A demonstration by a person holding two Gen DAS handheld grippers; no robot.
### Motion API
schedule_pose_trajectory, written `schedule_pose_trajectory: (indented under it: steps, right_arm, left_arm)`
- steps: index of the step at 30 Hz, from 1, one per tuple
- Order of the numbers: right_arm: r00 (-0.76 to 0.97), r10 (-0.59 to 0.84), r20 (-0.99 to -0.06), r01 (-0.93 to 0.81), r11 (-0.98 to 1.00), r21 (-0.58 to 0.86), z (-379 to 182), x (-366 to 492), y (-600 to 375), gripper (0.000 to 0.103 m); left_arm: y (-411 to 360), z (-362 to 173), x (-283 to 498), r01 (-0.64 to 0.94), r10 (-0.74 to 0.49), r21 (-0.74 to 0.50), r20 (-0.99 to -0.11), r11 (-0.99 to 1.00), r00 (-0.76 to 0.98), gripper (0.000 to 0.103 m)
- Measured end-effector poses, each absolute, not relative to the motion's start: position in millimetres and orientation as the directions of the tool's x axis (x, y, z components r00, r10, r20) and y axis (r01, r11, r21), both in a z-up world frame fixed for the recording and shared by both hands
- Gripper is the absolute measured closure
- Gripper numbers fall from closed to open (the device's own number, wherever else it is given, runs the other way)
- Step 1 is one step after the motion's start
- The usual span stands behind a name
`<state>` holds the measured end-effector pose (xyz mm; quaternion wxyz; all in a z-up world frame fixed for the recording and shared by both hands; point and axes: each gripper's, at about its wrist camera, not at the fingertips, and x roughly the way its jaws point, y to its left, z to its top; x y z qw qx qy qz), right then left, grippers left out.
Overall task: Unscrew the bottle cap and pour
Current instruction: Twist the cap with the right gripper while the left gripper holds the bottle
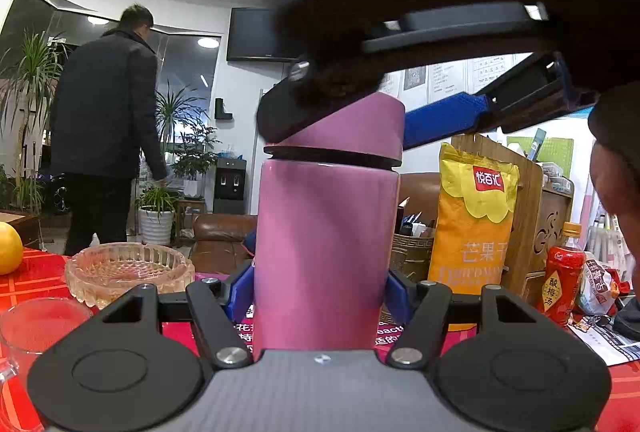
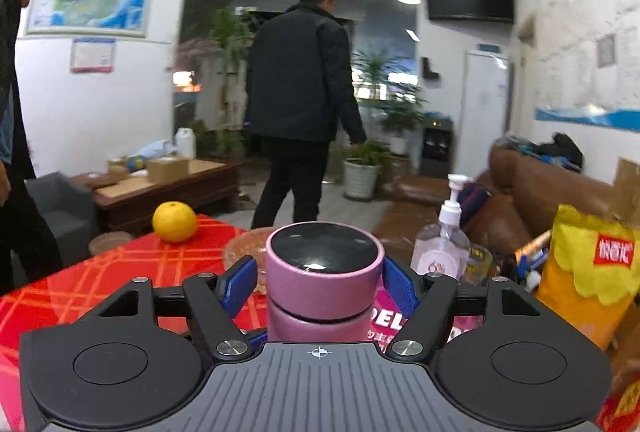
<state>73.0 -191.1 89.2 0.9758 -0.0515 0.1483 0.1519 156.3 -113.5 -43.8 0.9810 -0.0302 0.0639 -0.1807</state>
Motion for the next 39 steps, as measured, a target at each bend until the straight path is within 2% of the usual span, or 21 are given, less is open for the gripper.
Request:
schedule_pose_trajectory:
  steps: [4, 12, 25, 30, 34, 35, 39]
  right_arm:
    - [0.906, 0.280, -0.317, -0.319, 0.944, -0.078, 86, 72, -188, 0.038]
    - [0.844, 0.402, -0.355, -0.456, 0.886, -0.080, 89, 88, -207, 0.038]
    - [0.860, 0.391, -0.328, -0.453, 0.881, -0.136, 90, 74, -201, 0.038]
    - [0.875, 0.370, -0.311, -0.431, 0.888, -0.157, 90, 67, -195, 0.032]
    - [0.904, 0.292, -0.313, -0.330, 0.941, -0.075, 86, 68, -179, 0.032]
    - [0.905, 0.289, -0.312, -0.324, 0.944, -0.064, 85, 70, -179, 0.037]
    - [0.871, 0.362, -0.333, -0.394, 0.919, -0.032, 89, 79, -189, 0.039]
  left_arm:
    - [-115, -44, 158, 0.349, -0.357, -0.083, -0.115, 0.934, 0.927, 0.036]
    - [-114, -44, 157, 0.351, -0.359, -0.083, -0.117, 0.933, 0.926, 0.036]
    - [-111, -43, 154, 0.355, -0.362, -0.081, -0.114, 0.931, 0.925, 0.036]
    - [-111, -43, 153, 0.353, -0.360, -0.079, -0.114, 0.932, 0.926, 0.036]
    - [-111, -42, 152, 0.353, -0.360, -0.078, -0.113, 0.932, 0.926, 0.036]
    - [-111, -42, 152, 0.351, -0.358, -0.079, -0.113, 0.933, 0.927, 0.036]
    - [-109, -42, 152, 0.350, -0.357, -0.083, -0.113, 0.933, 0.927, 0.036]
